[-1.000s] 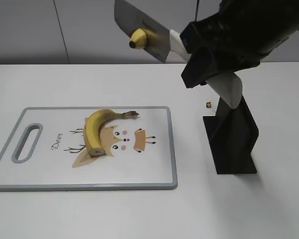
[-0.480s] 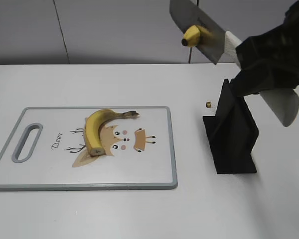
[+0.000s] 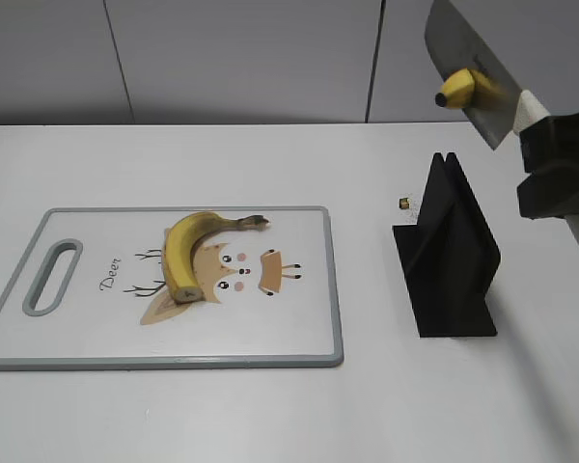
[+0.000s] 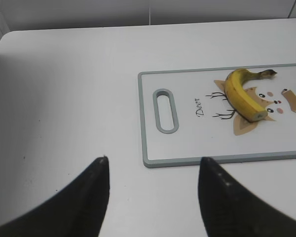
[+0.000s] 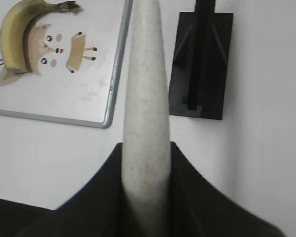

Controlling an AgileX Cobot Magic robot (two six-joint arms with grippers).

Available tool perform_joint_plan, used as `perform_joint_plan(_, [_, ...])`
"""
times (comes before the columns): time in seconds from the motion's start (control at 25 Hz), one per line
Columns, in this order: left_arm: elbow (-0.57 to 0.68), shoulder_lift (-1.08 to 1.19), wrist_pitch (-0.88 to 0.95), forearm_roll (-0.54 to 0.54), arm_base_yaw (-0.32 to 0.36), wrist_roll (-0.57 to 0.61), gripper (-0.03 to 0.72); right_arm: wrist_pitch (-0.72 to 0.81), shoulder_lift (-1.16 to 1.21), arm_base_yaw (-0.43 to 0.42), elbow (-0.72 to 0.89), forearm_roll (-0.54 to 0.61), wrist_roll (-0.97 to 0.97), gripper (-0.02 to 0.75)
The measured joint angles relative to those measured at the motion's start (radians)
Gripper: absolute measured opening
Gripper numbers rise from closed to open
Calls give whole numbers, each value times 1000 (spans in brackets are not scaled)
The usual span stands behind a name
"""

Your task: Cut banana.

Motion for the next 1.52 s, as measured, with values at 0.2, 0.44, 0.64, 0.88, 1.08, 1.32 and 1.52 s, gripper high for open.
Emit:
perform_joint_plan(0.2, [0, 0, -2, 0, 0, 0, 553, -14, -5, 0, 65, -87, 94, 160])
perform_joint_plan(0.44, [0, 0, -2, 0, 0, 0, 553, -68, 24, -20, 106, -105, 121, 159])
perform_joint_plan(0.64, [0, 0, -2, 0, 0, 0, 553, -113, 103, -108, 106, -26, 28, 159])
perform_joint_plan(0.88, [0, 0, -3, 0, 0, 0, 553, -165, 167, -183, 106, 118, -142, 159])
perform_joint_plan(1.08, [0, 0, -3, 0, 0, 0, 553, -166, 191, -185, 106, 120, -150, 159])
perform_joint_plan(1.32, [0, 0, -4, 0, 0, 0, 553, -166, 192, -185, 140, 121, -151, 159])
perform_joint_plan(1.52, [0, 0, -4, 0, 0, 0, 553, -197, 192, -185, 196, 121, -154, 159])
